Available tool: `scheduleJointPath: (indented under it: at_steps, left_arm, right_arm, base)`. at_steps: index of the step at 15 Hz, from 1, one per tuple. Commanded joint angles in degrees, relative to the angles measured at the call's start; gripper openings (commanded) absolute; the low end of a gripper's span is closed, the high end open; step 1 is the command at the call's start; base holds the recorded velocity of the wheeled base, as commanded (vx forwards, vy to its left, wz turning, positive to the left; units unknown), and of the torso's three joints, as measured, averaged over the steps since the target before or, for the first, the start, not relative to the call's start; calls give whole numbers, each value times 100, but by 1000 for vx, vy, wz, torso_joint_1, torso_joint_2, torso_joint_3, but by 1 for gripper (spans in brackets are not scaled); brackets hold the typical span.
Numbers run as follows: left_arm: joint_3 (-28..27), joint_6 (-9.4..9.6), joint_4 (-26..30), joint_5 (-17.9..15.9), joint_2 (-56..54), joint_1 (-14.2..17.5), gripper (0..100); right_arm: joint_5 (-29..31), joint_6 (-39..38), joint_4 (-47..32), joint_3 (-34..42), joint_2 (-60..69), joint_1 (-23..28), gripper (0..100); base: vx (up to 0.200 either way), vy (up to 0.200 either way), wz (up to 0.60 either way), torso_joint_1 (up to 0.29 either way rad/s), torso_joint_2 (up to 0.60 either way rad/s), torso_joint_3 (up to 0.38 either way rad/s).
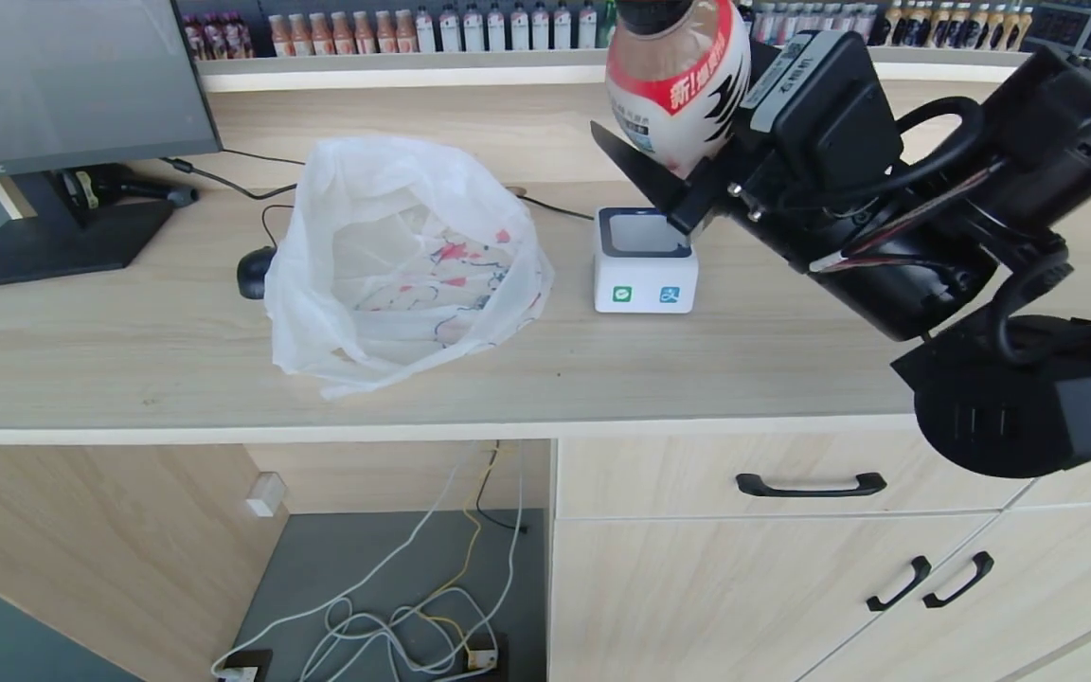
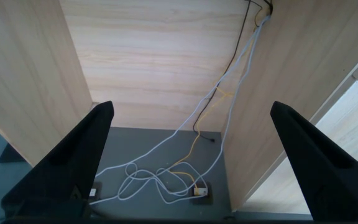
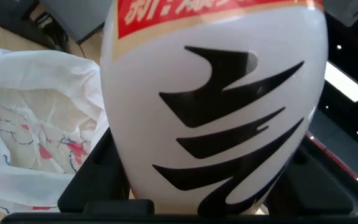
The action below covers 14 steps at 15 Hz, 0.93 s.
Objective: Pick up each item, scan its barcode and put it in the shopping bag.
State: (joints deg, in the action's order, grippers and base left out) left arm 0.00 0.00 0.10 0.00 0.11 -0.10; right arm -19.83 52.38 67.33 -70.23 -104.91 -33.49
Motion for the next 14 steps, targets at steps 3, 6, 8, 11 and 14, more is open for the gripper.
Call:
scheduleJointPath:
  at_steps: [3, 6, 8, 11, 14]
  left_arm:
    - [0, 0, -1, 0, -2, 1, 100]
    - [0, 0, -1, 0, -2, 10, 100]
    - [0, 0, -1, 0, -2, 1, 100]
    - [0, 0, -1, 0, -2, 1, 100]
    - [0, 0, -1, 0, -2, 1, 100]
  right_arm:
    - [-548, 387, -115, -386, -372, 141, 0]
    - [-1075, 589, -115, -650, -724, 308, 0]
    - [-1321, 598, -123, -870, -891, 448, 0]
    - [-1673, 686, -115, -1072, -1137, 527, 0]
    - [-1761, 712, -115, -1309, -1233, 642, 0]
  base:
    - [0, 0, 0, 0, 0, 0]
    - [0, 0, 0, 0, 0, 0]
    - [0, 0, 0, 0, 0, 0]
    - [0, 0, 0, 0, 0, 0]
    - [0, 0, 0, 0, 0, 0]
